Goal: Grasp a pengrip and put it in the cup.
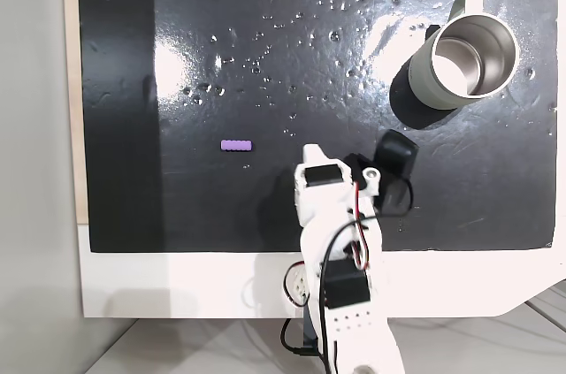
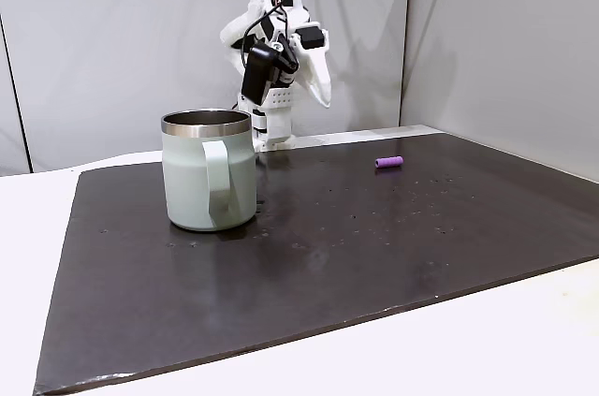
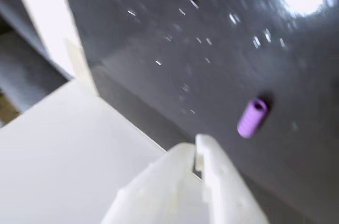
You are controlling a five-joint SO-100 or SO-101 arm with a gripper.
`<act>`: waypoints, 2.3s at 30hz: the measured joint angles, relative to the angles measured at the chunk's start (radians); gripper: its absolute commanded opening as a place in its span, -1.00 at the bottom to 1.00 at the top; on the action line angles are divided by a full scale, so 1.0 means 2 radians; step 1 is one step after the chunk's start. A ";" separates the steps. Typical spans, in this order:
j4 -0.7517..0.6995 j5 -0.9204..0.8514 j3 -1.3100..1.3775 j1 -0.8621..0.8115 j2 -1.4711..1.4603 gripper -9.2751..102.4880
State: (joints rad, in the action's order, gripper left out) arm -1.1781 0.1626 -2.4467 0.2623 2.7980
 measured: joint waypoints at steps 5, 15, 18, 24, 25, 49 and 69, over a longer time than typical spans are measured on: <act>-0.046 0.051 0.079 0.044 -0.113 -0.82; -0.107 0.173 0.183 0.151 -0.249 -0.58; -0.114 0.215 0.199 0.165 -0.287 -0.44; -0.091 0.249 0.201 0.176 -0.334 -0.32; -0.084 0.255 0.201 0.176 -0.341 -0.31; 0.043 0.280 0.232 0.197 -0.526 -0.35; 0.086 0.268 0.230 0.212 -0.607 -0.47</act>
State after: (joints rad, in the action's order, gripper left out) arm -1.0063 0.6995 -1.9865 0.6872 1.5831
